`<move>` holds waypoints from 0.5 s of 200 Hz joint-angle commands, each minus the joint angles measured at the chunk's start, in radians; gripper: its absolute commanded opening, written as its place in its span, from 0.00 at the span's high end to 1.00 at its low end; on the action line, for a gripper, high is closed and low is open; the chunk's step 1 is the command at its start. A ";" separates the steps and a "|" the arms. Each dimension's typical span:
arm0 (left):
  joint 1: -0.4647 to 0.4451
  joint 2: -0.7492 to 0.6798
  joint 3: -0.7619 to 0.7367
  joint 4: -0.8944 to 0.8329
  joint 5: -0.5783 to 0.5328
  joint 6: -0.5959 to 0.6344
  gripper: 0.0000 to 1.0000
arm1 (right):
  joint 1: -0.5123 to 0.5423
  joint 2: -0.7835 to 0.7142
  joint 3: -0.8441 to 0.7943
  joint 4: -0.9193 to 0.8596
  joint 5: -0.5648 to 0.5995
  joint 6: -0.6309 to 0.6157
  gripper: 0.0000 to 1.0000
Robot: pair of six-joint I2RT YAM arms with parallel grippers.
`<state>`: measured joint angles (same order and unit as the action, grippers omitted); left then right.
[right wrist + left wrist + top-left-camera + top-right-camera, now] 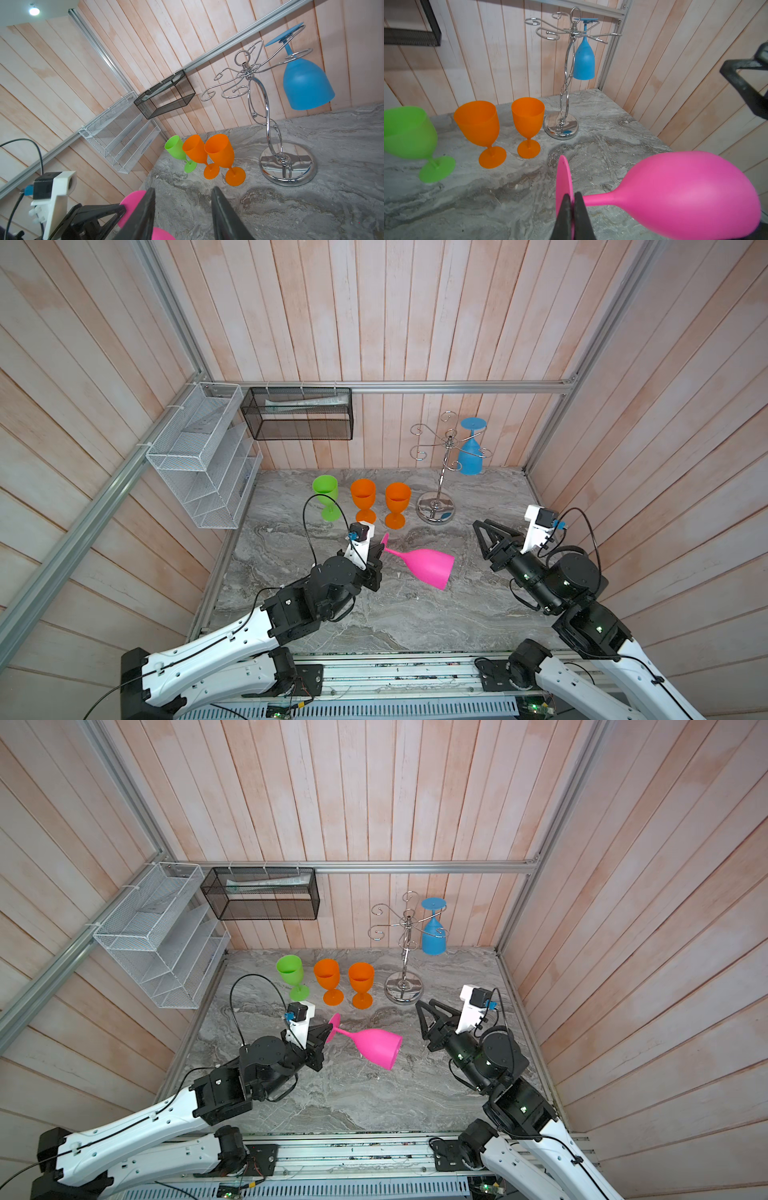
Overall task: Take the wine glass off the wine glass rack
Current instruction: 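Open the right gripper and draw it back while the left holds the foot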
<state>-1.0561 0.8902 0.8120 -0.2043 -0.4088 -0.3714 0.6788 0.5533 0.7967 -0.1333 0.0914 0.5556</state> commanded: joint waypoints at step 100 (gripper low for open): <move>0.292 -0.153 -0.095 -0.153 0.294 -0.492 1.00 | 0.077 0.069 0.002 0.030 -0.185 -0.109 0.58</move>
<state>-0.8120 0.7490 0.7429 -0.3534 -0.2211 -0.7925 0.7124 0.5938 0.7963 -0.1299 -0.0467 0.4843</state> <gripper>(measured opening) 0.049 0.417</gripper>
